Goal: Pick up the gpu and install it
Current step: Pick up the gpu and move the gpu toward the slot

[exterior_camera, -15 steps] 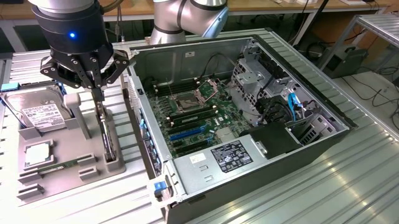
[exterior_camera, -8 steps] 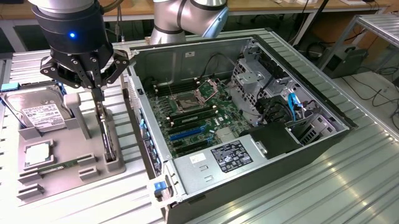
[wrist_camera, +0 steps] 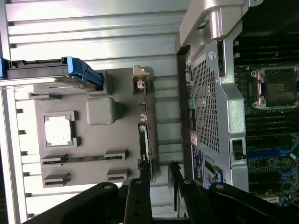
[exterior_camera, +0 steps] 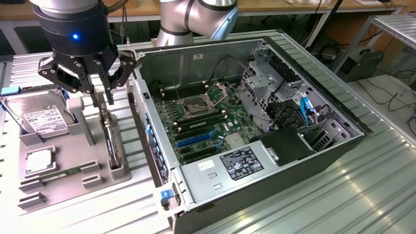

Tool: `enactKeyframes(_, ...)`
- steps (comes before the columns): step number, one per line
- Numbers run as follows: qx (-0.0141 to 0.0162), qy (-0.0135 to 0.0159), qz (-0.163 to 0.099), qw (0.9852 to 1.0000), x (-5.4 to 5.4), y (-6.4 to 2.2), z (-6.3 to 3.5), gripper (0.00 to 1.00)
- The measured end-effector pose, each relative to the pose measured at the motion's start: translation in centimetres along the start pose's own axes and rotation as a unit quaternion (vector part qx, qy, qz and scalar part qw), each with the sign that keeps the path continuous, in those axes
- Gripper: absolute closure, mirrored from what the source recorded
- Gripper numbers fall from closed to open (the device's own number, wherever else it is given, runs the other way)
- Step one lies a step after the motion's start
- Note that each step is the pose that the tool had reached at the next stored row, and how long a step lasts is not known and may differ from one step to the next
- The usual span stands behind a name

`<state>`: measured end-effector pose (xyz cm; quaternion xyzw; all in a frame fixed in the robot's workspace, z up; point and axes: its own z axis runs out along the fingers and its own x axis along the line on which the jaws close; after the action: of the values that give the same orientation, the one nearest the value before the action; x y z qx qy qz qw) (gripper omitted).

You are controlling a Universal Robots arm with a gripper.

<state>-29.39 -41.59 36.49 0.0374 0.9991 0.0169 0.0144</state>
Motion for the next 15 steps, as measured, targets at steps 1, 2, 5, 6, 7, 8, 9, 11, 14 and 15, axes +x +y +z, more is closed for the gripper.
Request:
enactKeyframes(1, 0.0, 0.0, 0.0, 1.0, 0.0, 0.0, 0.0, 0.7)
enactKeyframes(2, 0.0, 0.0, 0.0, 1.0, 0.0, 0.0, 0.0, 0.7)
enactKeyframes(5, -0.0001, -0.0006, 0.0, 1.0, 0.0, -0.01, 0.18, 0.7)
enactKeyframes(6, 0.0, -0.0005, 0.0, 1.0, 0.0, -0.02, 0.35, 0.7)
enactKeyframes(7, 0.0, -0.0005, 0.0, 1.0, 0.1, -0.02, 0.52, 0.7)
enactKeyframes(8, 0.0, -0.0005, 0.0, 1.0, 0.1, -0.03, 0.71, 0.7)
enactKeyframes(9, 0.0, -0.0006, 0.0, 1.0, 0.2, -0.04, 0.93, 0.7)
enactKeyframes(11, 0.0, -0.0006, 0.0, 1.0, 0.3, -0.07, 1.26, 0.68)
enactKeyframes(14, 0.0, -0.0006, 0.0, 1.0, 0.5, -0.24, 1.8, 0.62)
enactKeyframes(15, 0.0, -0.0006, 0.0, 1.0, 0.6, -0.3, 1.98, 0.62)
